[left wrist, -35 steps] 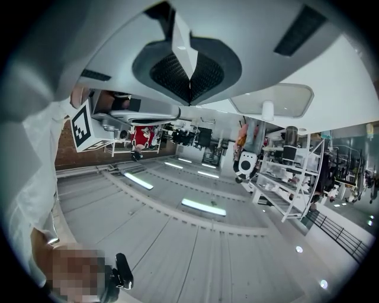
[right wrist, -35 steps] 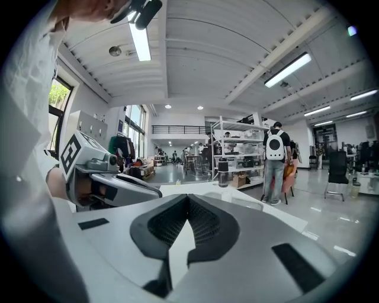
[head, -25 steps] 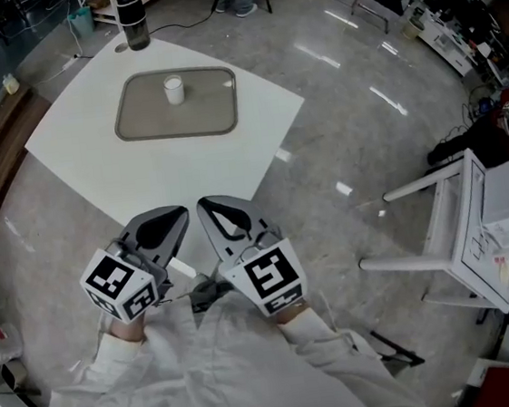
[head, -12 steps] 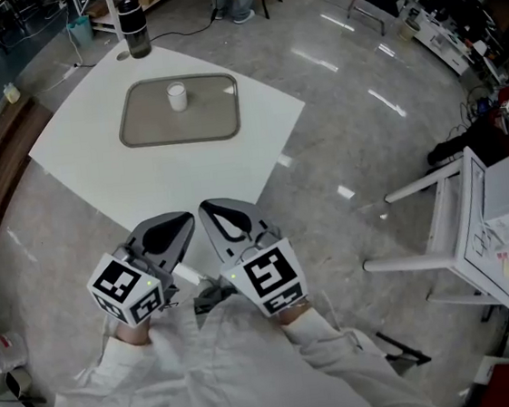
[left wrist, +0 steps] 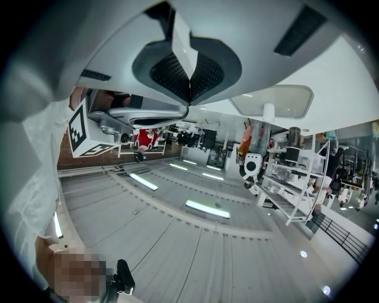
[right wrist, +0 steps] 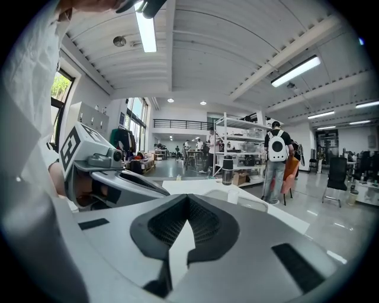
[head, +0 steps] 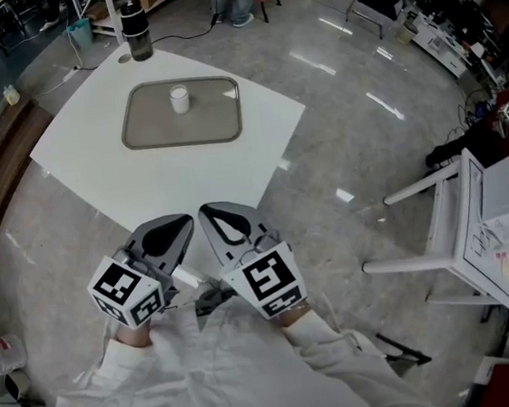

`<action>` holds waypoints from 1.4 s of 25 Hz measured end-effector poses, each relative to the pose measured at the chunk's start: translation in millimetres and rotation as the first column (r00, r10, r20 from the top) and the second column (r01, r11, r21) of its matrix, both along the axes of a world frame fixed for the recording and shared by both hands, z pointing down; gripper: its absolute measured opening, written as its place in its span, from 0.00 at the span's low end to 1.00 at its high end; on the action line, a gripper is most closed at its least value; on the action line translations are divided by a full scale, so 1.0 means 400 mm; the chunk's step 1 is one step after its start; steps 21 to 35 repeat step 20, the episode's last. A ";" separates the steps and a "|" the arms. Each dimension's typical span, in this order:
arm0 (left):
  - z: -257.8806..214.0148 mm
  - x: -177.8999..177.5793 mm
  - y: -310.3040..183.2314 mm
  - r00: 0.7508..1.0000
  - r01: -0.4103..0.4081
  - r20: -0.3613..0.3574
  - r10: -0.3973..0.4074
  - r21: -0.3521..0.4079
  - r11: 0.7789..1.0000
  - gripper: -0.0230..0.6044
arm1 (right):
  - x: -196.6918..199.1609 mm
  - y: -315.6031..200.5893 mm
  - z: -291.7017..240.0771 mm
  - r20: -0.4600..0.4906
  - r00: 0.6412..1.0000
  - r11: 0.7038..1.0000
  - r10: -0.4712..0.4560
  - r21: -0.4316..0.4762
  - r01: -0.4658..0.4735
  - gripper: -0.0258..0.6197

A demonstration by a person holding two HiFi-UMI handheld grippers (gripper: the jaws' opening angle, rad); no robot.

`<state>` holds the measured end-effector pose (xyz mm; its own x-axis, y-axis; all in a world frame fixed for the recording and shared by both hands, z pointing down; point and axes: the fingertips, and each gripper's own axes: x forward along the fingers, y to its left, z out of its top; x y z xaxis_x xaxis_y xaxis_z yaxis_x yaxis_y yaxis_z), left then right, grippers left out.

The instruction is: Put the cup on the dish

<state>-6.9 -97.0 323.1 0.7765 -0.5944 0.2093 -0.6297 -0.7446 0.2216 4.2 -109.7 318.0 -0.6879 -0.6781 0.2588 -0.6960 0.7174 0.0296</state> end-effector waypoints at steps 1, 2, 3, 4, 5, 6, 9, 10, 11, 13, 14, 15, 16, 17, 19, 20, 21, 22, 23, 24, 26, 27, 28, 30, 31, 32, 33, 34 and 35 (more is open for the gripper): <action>0.000 -0.002 -0.001 1.000 -0.001 0.002 0.001 0.002 1.000 0.05 | -0.001 -0.001 -0.001 -0.001 1.000 1.000 0.002 0.001 -0.002 0.06; 0.000 -0.004 -0.002 1.000 -0.002 0.005 0.002 0.004 1.000 0.05 | -0.001 -0.001 -0.001 -0.002 1.000 1.000 0.004 0.002 -0.004 0.06; 0.000 -0.006 -0.001 1.000 -0.002 0.007 0.002 0.008 1.000 0.05 | -0.001 0.000 -0.001 -0.003 1.000 1.000 0.006 0.002 -0.006 0.06; 0.000 -0.006 0.001 1.000 -0.002 0.008 0.002 0.011 1.000 0.05 | -0.001 0.001 0.000 -0.003 1.000 1.000 0.009 0.002 -0.009 0.06; 0.000 -0.007 0.004 1.000 -0.003 0.009 0.002 0.013 1.000 0.05 | 0.000 0.002 0.000 -0.004 1.000 1.000 0.011 0.002 -0.011 0.06; 0.000 -0.007 0.006 1.000 -0.003 0.009 0.003 0.014 1.000 0.05 | 0.001 0.004 0.001 -0.005 1.000 1.000 0.013 0.001 -0.013 0.06; -0.001 -0.011 0.007 1.000 -0.001 0.004 0.001 0.014 1.000 0.05 | -0.001 0.004 0.003 -0.011 1.000 1.000 0.014 0.000 -0.014 0.06; -0.001 -0.014 0.005 1.000 -0.001 0.004 0.000 0.013 1.000 0.05 | -0.004 0.002 0.004 -0.013 1.000 1.000 0.013 -0.001 -0.013 0.06; -0.002 -0.016 0.004 1.000 -0.001 0.003 0.000 0.014 1.000 0.05 | -0.008 0.001 0.004 -0.015 1.000 1.000 0.011 -0.002 -0.011 0.06; -0.005 -0.022 0.001 1.000 0.001 0.002 -0.001 0.018 1.000 0.05 | -0.016 0.000 0.003 -0.018 1.000 1.000 0.005 -0.002 -0.005 0.06; -0.006 -0.025 0.001 1.000 0.005 0.001 -0.005 0.019 1.000 0.05 | -0.020 0.001 0.002 -0.020 1.000 1.000 0.001 0.000 -0.001 0.06; -0.006 -0.028 0.000 1.000 0.009 0.000 -0.009 0.018 1.000 0.05 | -0.023 0.002 0.000 -0.021 1.000 1.000 -0.003 0.002 0.003 0.06; -0.007 -0.031 0.000 1.000 0.013 -0.001 -0.013 0.018 1.000 0.05 | -0.026 0.003 -0.001 -0.021 1.000 1.000 -0.006 0.004 0.007 0.06; -0.006 -0.035 -0.001 1.000 0.015 -0.001 -0.015 0.018 1.000 0.05 | -0.029 0.004 -0.002 -0.020 1.000 1.000 -0.009 0.006 0.009 0.06; -0.004 -0.045 -0.001 1.000 0.020 -0.003 -0.020 0.020 1.000 0.05 | -0.037 0.005 -0.001 -0.015 1.000 1.000 -0.012 0.007 0.012 0.06; -0.003 -0.050 -0.002 1.000 0.023 -0.004 -0.023 0.022 1.000 0.05 | -0.041 0.006 -0.001 -0.012 1.000 1.000 -0.013 0.007 0.013 0.06; -0.003 -0.050 -0.002 1.000 0.023 -0.004 -0.023 0.022 1.000 0.05 | -0.041 0.006 -0.001 -0.012 1.000 1.000 -0.013 0.007 0.013 0.06; -0.003 -0.050 -0.002 1.000 0.023 -0.004 -0.023 0.022 1.000 0.05 | -0.041 0.006 -0.001 -0.012 1.000 1.000 -0.013 0.007 0.013 0.06; -0.003 -0.050 -0.002 1.000 0.023 -0.004 -0.023 0.022 1.000 0.05 | -0.041 0.006 -0.001 -0.012 1.000 1.000 -0.013 0.007 0.013 0.06; -0.003 -0.050 -0.002 1.000 0.023 -0.004 -0.023 0.022 1.000 0.05 | -0.041 0.006 -0.001 -0.012 1.000 1.000 -0.013 0.007 0.013 0.06; -0.003 -0.050 -0.002 1.000 0.023 -0.004 -0.023 0.022 1.000 0.05 | -0.041 0.006 -0.001 -0.012 1.000 1.000 -0.013 0.007 0.013 0.06; -0.003 -0.050 -0.002 1.000 0.023 -0.004 -0.023 0.022 1.000 0.05 | -0.041 0.006 -0.001 -0.012 1.000 1.000 -0.013 0.007 0.013 0.06; -0.003 -0.050 -0.002 1.000 0.023 -0.004 -0.023 0.022 1.000 0.05 | -0.041 0.006 -0.001 -0.012 1.000 1.000 -0.013 0.007 0.013 0.06; -0.003 -0.050 -0.002 1.000 0.023 -0.004 -0.023 0.022 1.000 0.05 | -0.041 0.006 -0.001 -0.012 1.000 1.000 -0.013 0.007 0.013 0.06; -0.003 -0.050 -0.002 1.000 0.023 -0.004 -0.023 0.022 1.000 0.05 | -0.041 0.006 -0.001 -0.012 1.000 1.000 -0.013 0.007 0.013 0.06; -0.003 -0.050 -0.002 1.000 0.023 -0.004 -0.023 0.022 1.000 0.05 | -0.041 0.006 -0.001 -0.012 1.000 1.000 -0.013 0.007 0.013 0.06; -0.003 -0.050 -0.002 1.000 0.023 -0.004 -0.023 0.022 1.000 0.05 | -0.041 0.006 -0.001 -0.012 1.000 1.000 -0.013 0.007 0.013 0.06; -0.003 -0.050 -0.002 1.000 0.023 -0.004 -0.023 0.022 1.000 0.05 | -0.041 0.006 -0.001 -0.012 1.000 1.000 -0.013 0.007 0.013 0.06; -0.003 -0.050 -0.002 1.000 0.023 -0.004 -0.023 0.022 1.000 0.05 | -0.041 0.006 -0.001 -0.012 1.000 1.000 -0.013 0.007 0.013 0.06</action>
